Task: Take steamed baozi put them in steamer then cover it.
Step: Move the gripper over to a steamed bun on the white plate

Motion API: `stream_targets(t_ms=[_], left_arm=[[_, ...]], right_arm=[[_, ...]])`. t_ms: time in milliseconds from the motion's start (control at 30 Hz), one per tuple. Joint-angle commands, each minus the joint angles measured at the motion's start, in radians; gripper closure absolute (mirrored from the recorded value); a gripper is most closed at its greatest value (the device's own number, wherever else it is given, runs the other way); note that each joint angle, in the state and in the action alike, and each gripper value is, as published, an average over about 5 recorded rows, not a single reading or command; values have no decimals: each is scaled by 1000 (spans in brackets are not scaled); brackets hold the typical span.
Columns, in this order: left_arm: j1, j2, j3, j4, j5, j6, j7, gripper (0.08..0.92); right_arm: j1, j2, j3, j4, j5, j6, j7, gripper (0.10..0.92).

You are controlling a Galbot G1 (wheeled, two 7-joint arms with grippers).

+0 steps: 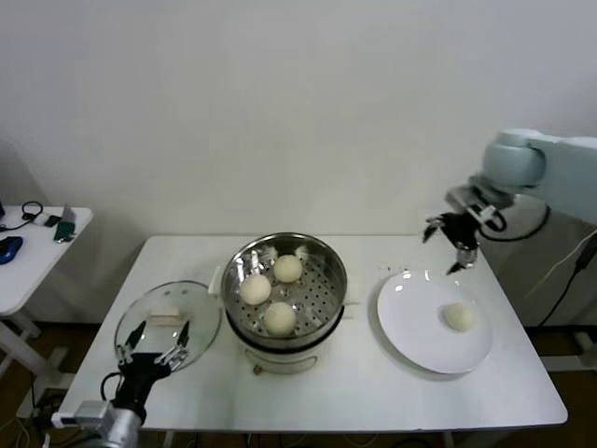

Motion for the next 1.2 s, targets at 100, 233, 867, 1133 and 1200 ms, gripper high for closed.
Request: stream_targets(t_ms=[100, 233, 867, 1133, 1200], left_arm=[[-2, -2, -2, 9, 0, -3, -2, 177], [7, -5, -3, 9, 1, -6, -2, 177], [25, -20, -5, 11, 16, -10, -3, 177], [24, -20, -7, 14, 15, -8, -4, 177], [22, -20, -6, 14, 15, -8, -4, 177]], right_arm=[[-281, -187, 105, -97, -171, -87, 81, 203], [-423, -153, 230, -164, -214, -90, 100, 203], [-743, -3, 499, -348, -300, -104, 124, 203], [-769, 20, 529, -381, -309, -103, 124, 203], [-770, 25, 535, -388, -311, -103, 124, 205]])
